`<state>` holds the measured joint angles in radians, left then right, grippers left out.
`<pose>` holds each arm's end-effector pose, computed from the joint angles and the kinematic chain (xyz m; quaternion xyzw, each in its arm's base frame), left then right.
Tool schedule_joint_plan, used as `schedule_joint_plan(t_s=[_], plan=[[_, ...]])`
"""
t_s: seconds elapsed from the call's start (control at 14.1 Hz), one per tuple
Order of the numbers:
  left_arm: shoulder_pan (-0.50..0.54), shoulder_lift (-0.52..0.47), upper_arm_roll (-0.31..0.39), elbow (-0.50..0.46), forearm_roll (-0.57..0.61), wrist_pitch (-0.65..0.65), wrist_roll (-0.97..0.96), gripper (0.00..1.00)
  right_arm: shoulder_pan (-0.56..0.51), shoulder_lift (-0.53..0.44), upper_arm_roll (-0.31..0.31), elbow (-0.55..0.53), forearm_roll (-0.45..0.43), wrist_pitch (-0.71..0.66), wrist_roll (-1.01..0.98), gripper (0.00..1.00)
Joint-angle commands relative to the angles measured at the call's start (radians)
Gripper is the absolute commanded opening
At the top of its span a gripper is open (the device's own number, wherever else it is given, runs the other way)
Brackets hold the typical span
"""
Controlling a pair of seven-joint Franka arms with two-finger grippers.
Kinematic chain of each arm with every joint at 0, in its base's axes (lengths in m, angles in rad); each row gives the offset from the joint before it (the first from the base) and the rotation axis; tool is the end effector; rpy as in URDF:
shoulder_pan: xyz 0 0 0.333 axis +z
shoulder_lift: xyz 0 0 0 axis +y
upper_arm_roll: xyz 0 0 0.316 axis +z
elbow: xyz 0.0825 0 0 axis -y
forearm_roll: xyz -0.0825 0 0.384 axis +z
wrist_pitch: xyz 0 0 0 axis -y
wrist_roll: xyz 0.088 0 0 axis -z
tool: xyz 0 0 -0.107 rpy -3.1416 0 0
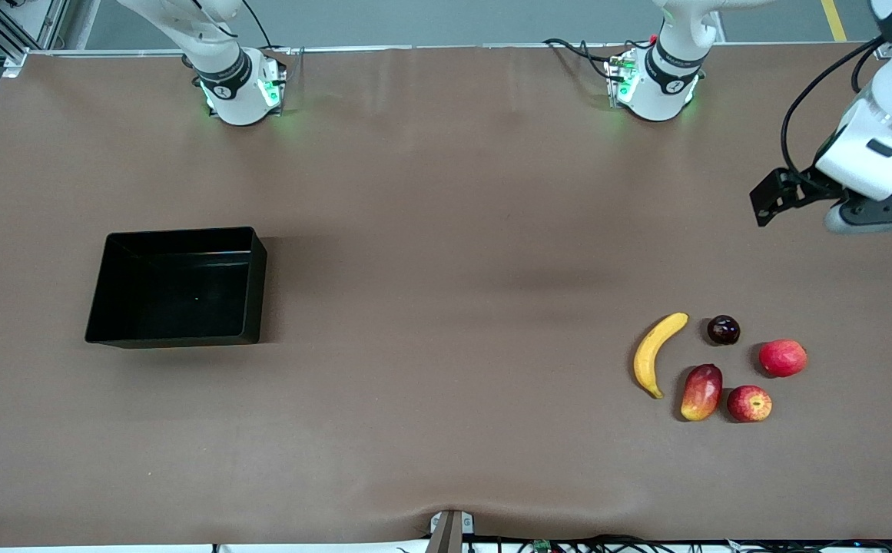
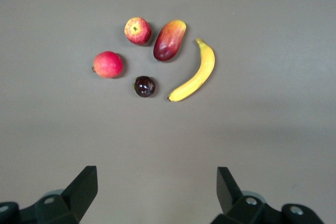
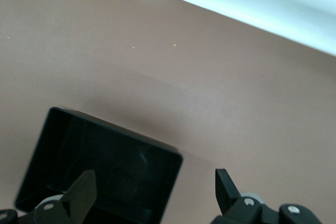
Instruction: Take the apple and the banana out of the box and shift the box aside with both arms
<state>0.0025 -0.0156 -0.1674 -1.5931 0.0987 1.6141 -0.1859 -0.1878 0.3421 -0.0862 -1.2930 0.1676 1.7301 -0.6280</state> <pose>0.5481 -0.0817 0.6269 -0.9985 -0.0092 -0.0267 0.0467 0.6515 -0.1568 0.5640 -0.9820 -0.1694 -0.0731 0.0412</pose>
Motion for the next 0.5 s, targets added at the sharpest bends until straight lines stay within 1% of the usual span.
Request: schedule_joint_plan(t_s=[0.0,0.07,0.14,0.21,0.28,0.35,0.43], plan=[[-0.032,-0.084,0.04,-0.09,-0.027,0.009,0.019,1.0,0.047,-0.064,0.0,-0.02,0.001,-0.098,0.263,1.0],[-0.032,-0.095,0.04,-0.094,-0.028,0.007,0.02,1.0,0.063,-0.081,0.002,-0.02,-0.005,-0.118,0.357,1.0],[-0.03,-0.098,0.039,-0.099,-0.034,0.006,0.025,1.0,0.086,-0.101,0.0,-0.02,-0.029,-0.162,0.372,1.0],[-0.029,-0.109,0.042,-0.102,-0.066,0.004,0.032,1.0,0.091,-0.123,0.003,-0.02,-0.042,-0.216,0.37,1.0],[-0.029,-0.11,0.043,-0.108,-0.073,0.004,0.037,1.0,0.097,-0.133,0.005,-0.022,-0.039,-0.254,0.37,1.0],[-0.021,-0.11,0.042,-0.11,-0.077,0.003,0.039,1.0,0.114,-0.153,0.005,-0.032,-0.039,-0.271,0.37,1.0],[-0.019,-0.11,0.042,-0.11,-0.079,0.003,0.039,1.0,0.154,-0.181,0.0,-0.055,-0.06,-0.274,0.373,1.0]])
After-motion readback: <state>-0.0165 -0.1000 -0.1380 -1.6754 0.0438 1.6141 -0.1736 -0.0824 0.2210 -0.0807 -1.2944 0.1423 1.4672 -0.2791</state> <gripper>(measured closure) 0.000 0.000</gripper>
